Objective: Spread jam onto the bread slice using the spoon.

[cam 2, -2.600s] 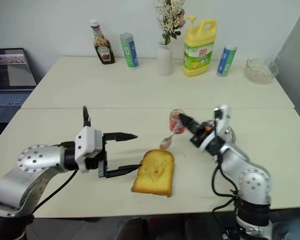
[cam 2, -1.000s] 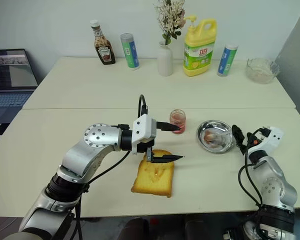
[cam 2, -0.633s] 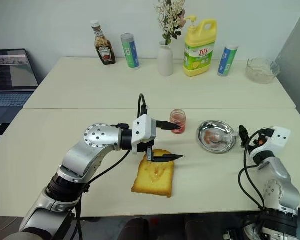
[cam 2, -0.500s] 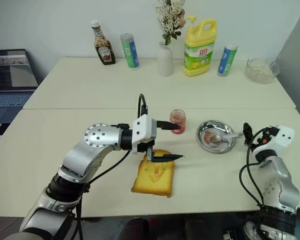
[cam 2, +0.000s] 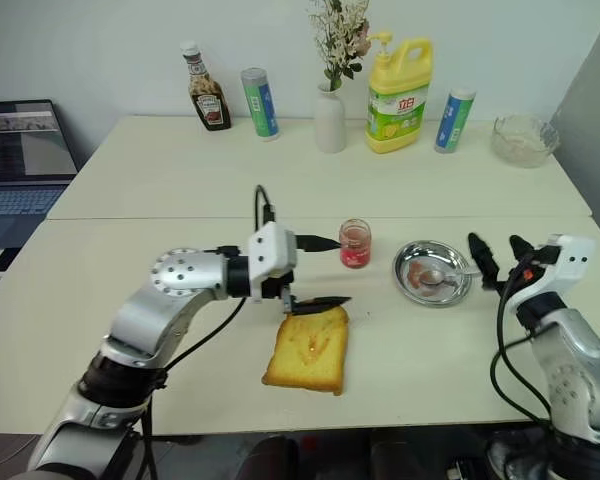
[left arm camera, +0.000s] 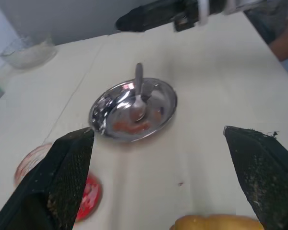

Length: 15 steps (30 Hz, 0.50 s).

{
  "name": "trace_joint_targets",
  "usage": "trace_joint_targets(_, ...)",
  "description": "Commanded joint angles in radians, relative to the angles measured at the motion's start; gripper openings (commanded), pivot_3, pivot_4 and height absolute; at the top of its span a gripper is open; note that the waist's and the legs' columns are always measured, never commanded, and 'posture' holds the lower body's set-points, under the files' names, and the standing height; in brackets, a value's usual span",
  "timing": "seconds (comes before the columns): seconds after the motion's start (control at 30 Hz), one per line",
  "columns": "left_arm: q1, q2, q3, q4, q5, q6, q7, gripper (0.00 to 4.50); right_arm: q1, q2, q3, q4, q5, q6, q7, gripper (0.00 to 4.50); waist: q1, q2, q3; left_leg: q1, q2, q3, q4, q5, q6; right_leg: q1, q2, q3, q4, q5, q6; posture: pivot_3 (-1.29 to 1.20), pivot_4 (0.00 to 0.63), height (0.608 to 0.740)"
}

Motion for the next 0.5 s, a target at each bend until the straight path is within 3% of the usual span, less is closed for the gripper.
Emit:
trace_joint_targets(0.03,0.049,0.076,0.092,-0.072,-0.017,0.057,0.017,4.50,0.046,-0.066,-0.029,-0.145,0.092,0.048,0.092,4.48,-0.001,0.000,0.000,0.000,0.000,0.000,0.000,0.000,0.000,0.000,0.000,0.000,0.000,0.000,0.000,0.00,0.150,0.740)
trace_joint_targets(0.17,0.169,0.177,0.189,-0.040,-0.013,0.031,-0.006,4.50,0.166,-0.178,-0.039,-0.230,0.111,0.080,0.231,4.48,0.003,0.000,0.000,0.000,-0.001,0.001,0.001,0.000,0.000,0.001,-0.002,0.000,0.000,-0.001,0.002,0.00,0.150,0.740)
trace_joint_targets(0.27,0.302,0.262,0.236,-0.009,0.001,-0.020,-0.048,4.50,0.303,-0.281,-0.031,-0.277,0.044,0.050,0.373,4.48,0.003,-0.001,0.000,0.000,-0.001,0.000,0.000,0.000,0.000,0.001,-0.001,-0.001,-0.002,-0.001,0.002,0.00,0.150,0.740)
trace_joint_targets(0.37,0.374,0.287,0.257,0.008,0.004,-0.059,-0.059,4.50,0.366,-0.321,-0.035,-0.269,0.015,0.028,0.446,4.48,0.005,-0.003,0.001,0.000,-0.001,0.001,0.001,0.000,0.000,0.002,-0.002,-0.001,-0.003,-0.002,0.004,0.00,0.150,0.740)
trace_joint_targets(0.5,0.449,0.281,0.274,0.013,-0.004,-0.107,-0.070,4.50,0.341,-0.333,-0.010,-0.237,-0.012,0.017,0.484,4.48,0.005,-0.004,0.000,0.001,-0.001,0.001,0.002,0.000,0.000,0.002,-0.002,0.000,-0.003,-0.002,0.004,0.00,0.150,0.740)
